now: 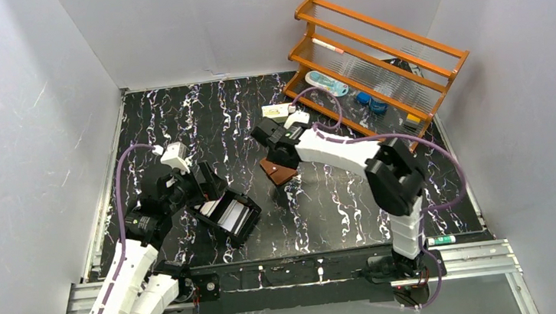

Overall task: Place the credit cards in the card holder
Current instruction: Pick up the card holder from the center of the board.

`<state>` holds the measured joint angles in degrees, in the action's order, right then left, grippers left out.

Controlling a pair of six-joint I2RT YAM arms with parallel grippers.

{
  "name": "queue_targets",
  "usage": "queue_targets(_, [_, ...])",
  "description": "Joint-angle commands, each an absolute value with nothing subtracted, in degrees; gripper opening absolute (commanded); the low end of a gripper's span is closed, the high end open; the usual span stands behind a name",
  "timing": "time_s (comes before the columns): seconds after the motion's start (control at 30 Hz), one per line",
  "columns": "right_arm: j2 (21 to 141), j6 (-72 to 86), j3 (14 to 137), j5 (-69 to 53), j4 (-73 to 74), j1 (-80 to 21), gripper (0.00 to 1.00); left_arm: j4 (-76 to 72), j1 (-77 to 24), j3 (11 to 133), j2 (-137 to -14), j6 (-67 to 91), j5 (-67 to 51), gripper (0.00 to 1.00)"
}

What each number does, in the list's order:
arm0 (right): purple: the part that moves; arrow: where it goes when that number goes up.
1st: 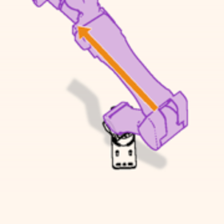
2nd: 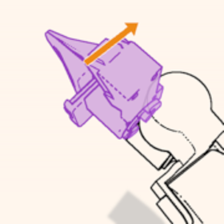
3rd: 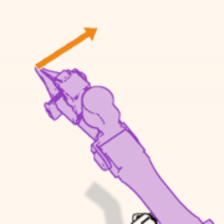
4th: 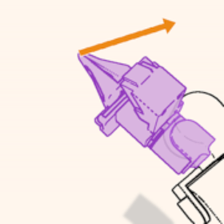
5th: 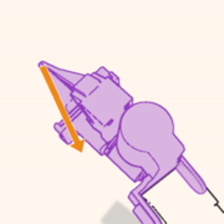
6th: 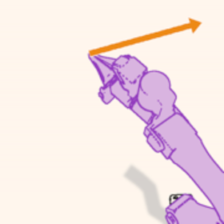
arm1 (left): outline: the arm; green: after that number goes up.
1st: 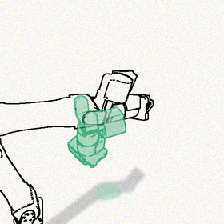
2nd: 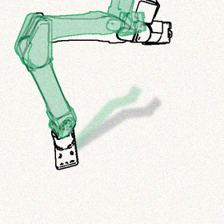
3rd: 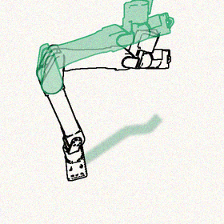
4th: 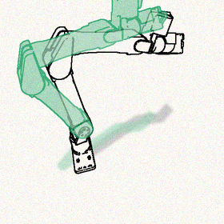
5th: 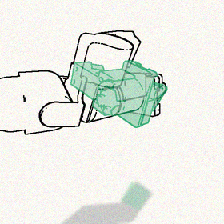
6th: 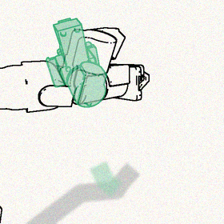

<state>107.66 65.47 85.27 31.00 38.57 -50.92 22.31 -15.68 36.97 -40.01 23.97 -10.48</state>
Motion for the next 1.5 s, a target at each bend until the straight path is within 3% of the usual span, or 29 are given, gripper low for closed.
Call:
queue_targets(0.0, [113.28,75.57,92.41,31.96,44.21,-50.89,0.52,20.12,-15.29,38.00,-39.36,22.60,-11.18,0.99])
queue_targets(0.53, [124.06,75.59,95.54,28.08,41.79,-50.97,0.48,20.65,-15.30,37.68,-34.76,20.71,-11.30,0.98])
queue_targets(0.67, [123.83,73.43,93.67,28.73,42.37,-50.98,0.28,21.09,-15.37,37.68,-34.03,20.86,-9.12,0.98])
queue_targets(0.7, [123.17,71.29,92.88,28.81,41.53,-50.98,0.20,21.17,-15.38,37.60,-34.02,21.00,-8.86,0.98])
queue_targets(0.73, [122.26,69.29,91.94,28.83,40.27,-50.98,0.04,21.18,-15.37,37.47,-34.02,21.00,-8.90,0.98])
queue_targets(0.77, [121.17,66.89,90.92,28.95,38.94,-50.98,0.00,21.18,-15.36,37.32,-34.08,20.96,-9.08,0.98])
queue_targets(1.13, [100.47,41.42,73.34,27.52,25.44,-50.09,0.00,21.41,-15.38,37.65,-36.47,21.09,-13.25,0.89])
queue_targets(1.47, [83.73,27.88,68.85,32.54,29.14,-49.81,0.00,20.57,-15.36,45.82,-42.45,23.47,-21.70,0.78])
